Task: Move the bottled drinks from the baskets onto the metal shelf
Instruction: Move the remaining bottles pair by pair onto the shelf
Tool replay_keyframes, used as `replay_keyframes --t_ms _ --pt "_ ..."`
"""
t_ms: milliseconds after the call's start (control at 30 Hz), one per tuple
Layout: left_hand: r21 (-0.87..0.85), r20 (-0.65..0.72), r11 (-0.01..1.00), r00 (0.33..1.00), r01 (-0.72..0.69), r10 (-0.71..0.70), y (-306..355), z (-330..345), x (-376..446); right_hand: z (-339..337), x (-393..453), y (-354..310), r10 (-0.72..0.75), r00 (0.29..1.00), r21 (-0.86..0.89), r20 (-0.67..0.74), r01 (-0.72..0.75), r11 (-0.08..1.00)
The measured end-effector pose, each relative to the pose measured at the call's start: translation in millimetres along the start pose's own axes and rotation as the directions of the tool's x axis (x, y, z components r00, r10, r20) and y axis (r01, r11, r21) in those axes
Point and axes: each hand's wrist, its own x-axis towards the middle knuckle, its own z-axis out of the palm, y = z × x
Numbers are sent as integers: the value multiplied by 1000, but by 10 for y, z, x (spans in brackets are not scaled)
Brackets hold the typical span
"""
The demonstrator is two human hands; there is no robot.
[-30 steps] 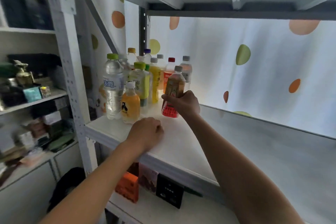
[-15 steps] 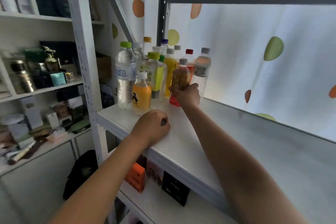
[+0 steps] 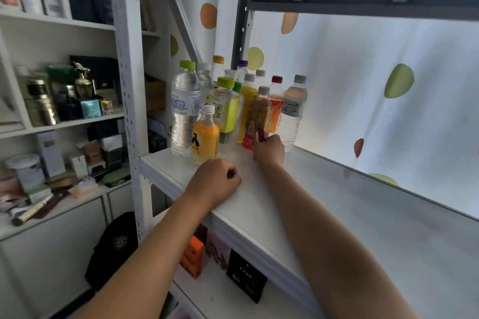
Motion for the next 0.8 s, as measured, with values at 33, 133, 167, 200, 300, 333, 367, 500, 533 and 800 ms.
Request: replay_keyframes --t_ms 33,133,167,200,300,333,367,500,533,800 --pt "-4 -1 1000 1000 4 -4 -1 2 1 0 9 14 0 1000 -1 5 0 1000" --pt "-13 -7 1000 1000 18 -18 2 -3 7 5 48 44 -3 1000 2 19 3 1000" --pt "-8 -9 1000 1000 20 -20 7 -5 11 7 60 56 -6 1000 2 24 5 1000" --pt "0 -13 1000 1000 20 -20 13 -3 11 15 74 73 -11 1000 4 28 10 1000" --pt "32 -20 999 1000 9 -9 44 -11 5 29 88 109 -28 999 9 34 27 1000" --pt "46 -20 999 1000 4 -3 51 -20 6 29 82 111 -35 999 13 27 34 999" --pt "64 -24 998 1000 3 -2 55 -26 8 32 72 110 -44 999 18 21 44 999" --pt "145 -76 989 997 43 -32 74 -36 22 -7 -31 116 -128 991 6 41 127 992" --pt "162 -91 985 995 53 -38 76 -35 17 -42 -95 133 -172 983 -26 66 174 984" --pt "162 -318 971 941 174 -116 22 -28 -260 -509 -891 203 -326 884 -571 334 465 677"
